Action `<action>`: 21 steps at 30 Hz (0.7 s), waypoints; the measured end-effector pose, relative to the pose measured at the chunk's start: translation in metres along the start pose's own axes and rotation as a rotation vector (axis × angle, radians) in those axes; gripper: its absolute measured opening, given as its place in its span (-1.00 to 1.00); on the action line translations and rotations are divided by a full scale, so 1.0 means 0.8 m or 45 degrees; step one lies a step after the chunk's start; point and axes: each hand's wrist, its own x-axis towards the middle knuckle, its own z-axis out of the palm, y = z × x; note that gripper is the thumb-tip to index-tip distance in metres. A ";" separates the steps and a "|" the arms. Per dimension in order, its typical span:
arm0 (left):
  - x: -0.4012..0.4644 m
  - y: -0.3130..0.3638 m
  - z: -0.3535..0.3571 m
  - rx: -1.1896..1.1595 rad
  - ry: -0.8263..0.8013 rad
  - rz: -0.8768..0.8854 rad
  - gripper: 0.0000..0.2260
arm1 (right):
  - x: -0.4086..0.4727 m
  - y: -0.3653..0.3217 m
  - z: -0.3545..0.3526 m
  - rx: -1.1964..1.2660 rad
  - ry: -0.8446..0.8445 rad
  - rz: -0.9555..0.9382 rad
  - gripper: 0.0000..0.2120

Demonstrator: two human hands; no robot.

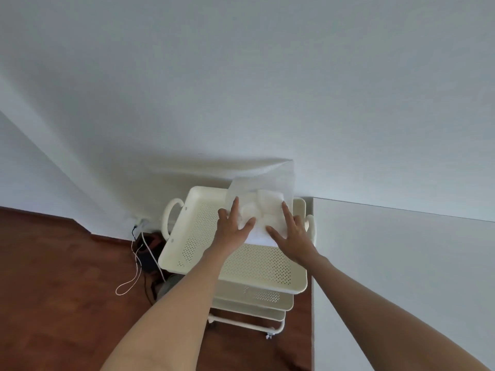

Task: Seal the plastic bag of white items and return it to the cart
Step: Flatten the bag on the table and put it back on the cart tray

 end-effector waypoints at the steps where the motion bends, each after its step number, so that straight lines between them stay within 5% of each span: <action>1: 0.003 -0.010 0.001 0.013 -0.027 -0.028 -0.23 | 0.002 0.003 0.010 -0.003 -0.030 0.019 -0.15; 13: -0.008 -0.102 0.033 0.268 -0.370 -0.331 -0.24 | -0.022 0.053 0.116 -0.069 -0.390 0.333 -0.15; 21: -0.021 -0.112 0.041 0.426 -0.366 -0.321 -0.26 | -0.039 0.050 0.126 -0.240 -0.352 0.363 -0.20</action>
